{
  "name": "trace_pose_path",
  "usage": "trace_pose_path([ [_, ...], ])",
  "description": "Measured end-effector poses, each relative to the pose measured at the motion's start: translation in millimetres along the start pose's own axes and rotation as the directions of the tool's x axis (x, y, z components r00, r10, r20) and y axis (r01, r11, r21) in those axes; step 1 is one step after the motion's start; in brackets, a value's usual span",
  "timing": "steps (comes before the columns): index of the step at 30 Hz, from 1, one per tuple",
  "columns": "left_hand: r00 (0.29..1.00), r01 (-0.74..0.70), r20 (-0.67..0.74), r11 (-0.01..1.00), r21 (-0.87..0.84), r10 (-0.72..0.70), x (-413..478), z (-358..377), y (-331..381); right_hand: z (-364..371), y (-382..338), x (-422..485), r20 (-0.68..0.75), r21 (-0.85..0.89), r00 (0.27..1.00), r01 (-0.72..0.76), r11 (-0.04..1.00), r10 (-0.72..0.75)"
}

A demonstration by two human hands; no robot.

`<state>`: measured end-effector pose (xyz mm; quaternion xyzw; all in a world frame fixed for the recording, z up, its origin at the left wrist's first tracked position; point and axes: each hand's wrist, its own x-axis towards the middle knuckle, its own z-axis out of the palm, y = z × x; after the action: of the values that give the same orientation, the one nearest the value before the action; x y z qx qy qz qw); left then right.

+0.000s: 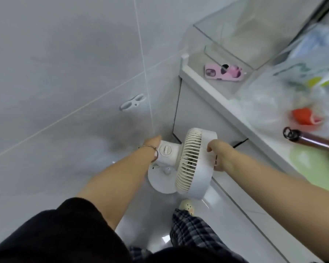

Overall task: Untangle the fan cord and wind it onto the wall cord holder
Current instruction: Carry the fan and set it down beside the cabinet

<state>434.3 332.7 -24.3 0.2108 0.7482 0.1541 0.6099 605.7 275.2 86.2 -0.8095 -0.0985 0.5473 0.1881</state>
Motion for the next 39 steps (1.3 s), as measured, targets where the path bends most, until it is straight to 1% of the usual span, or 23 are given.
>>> trace_pose_path([
  [5,0.997,-0.068,0.042,0.995,0.073,0.065,-2,35,33,-21,5,13,-0.002,0.116,0.998,-0.066,0.991,0.066],
  [8,0.989,-0.093,0.129,0.983,0.157,0.072,7,50,42,-28,7,20,-0.024,0.221,0.994,-0.097,0.971,0.105],
  [10,0.981,-0.109,0.182,0.966,0.233,0.067,23,56,43,-29,11,23,-0.06,0.244,0.989,-0.118,0.963,0.137],
  [12,0.973,-0.128,0.222,0.956,0.263,0.069,42,62,41,-27,16,23,-0.09,0.27,0.982,-0.135,0.953,0.165],
  [16,0.957,-0.194,0.267,0.937,0.29,0.115,1,60,47,-24,23,26,-0.117,0.285,0.977,-0.141,0.948,0.18],
  [20,0.928,-0.302,0.327,0.87,0.389,0.177,3,62,41,-22,20,28,-0.139,0.296,0.977,-0.114,0.949,0.16],
  [22,0.918,-0.342,0.34,0.845,0.412,0.206,11,63,37,-22,19,31,-0.144,0.273,0.977,-0.113,0.956,0.156],
  [25,0.903,-0.358,0.379,0.845,0.397,0.204,31,64,31,-20,15,42,-0.186,0.185,0.976,-0.079,0.98,0.114],
  [27,0.903,-0.36,0.376,0.846,0.393,0.21,51,66,28,-15,10,48,-0.3,0.115,0.95,-0.053,0.992,0.085],
  [29,0.903,-0.355,0.373,0.858,0.371,0.212,80,70,21,-12,7,51,-0.401,0.019,0.912,-0.081,0.997,0.082],
  [30,0.904,-0.349,0.374,0.863,0.366,0.207,83,68,21,-9,6,51,-0.408,-0.019,0.911,-0.075,0.997,0.06],
  [32,0.901,-0.347,0.381,0.872,0.345,0.208,50,55,30,-3,8,51,-0.378,-0.099,0.926,-0.041,0.994,0.0],
  [35,0.9,-0.352,0.378,0.876,0.33,0.219,7,39,38,2,13,53,-0.379,-0.176,0.924,-0.016,0.984,-0.053],
  [37,0.905,-0.335,0.367,0.89,0.308,0.214,8,34,34,7,11,51,-0.391,-0.264,0.916,-0.018,0.964,-0.09],
  [39,0.907,-0.335,0.356,0.896,0.291,0.224,7,27,32,14,10,52,-0.422,-0.302,0.9,-0.023,0.953,-0.112],
])
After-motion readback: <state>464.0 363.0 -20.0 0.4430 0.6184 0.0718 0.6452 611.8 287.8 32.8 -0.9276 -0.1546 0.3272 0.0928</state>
